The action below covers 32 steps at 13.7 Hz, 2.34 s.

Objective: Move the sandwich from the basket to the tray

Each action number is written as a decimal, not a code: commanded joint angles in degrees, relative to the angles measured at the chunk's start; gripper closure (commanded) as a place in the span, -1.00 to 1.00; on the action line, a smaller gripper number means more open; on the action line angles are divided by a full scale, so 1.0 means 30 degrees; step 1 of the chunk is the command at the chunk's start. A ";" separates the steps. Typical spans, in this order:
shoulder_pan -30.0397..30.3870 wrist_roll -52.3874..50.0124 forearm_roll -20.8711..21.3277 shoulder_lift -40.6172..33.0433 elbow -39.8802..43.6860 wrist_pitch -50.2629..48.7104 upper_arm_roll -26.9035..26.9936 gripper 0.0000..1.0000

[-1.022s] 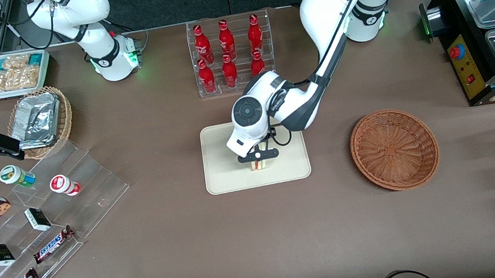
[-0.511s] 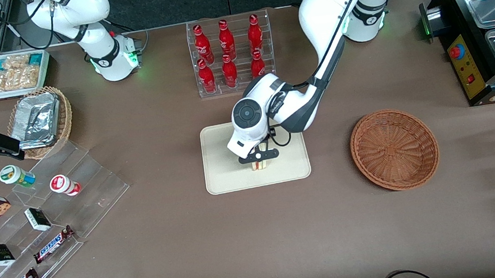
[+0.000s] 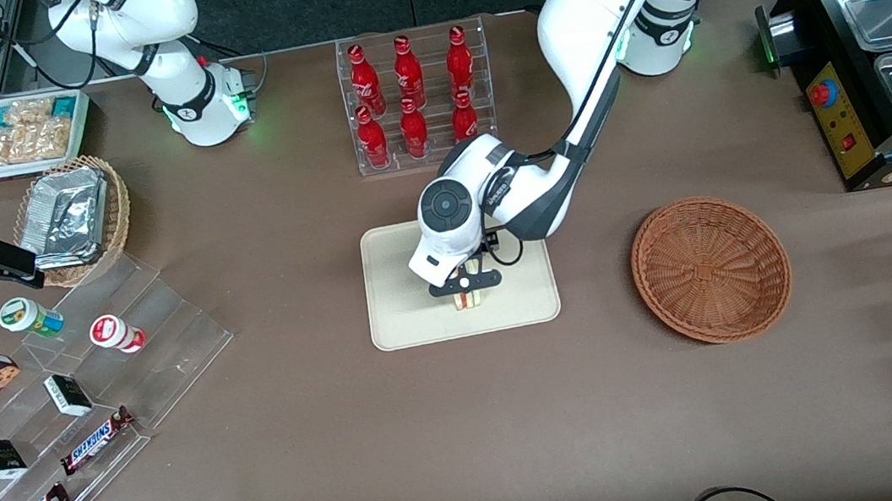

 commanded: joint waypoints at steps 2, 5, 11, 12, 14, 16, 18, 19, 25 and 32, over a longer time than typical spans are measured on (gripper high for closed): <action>-0.0198 -0.0249 0.0229 0.0116 0.0650 -0.0067 0.0115 -1.00; -0.0024 -0.0190 0.0287 -0.0468 0.0651 -0.0301 0.0202 -1.00; 0.1321 0.3495 0.0317 -0.2079 0.0505 -0.2378 0.0495 -1.00; 0.1499 0.4748 0.0317 -0.2285 0.0475 -0.3020 0.0524 -1.00; 0.2783 0.6661 0.0259 -0.2579 0.0591 -0.4106 0.0525 -1.00; 0.3314 0.6782 0.0317 -0.3221 0.0417 -0.5102 0.0612 -1.00; 0.4862 0.7046 0.0317 -0.3864 0.0359 -0.5339 0.0700 -1.00; 0.5595 0.7510 0.0317 -0.4072 0.0329 -0.5544 0.0700 -1.00; 0.9054 1.2282 0.0317 -0.6442 -0.1131 -0.6249 0.0701 -1.00; 1.0728 1.3345 0.0288 -0.9021 -0.2484 -0.7008 0.0700 -1.00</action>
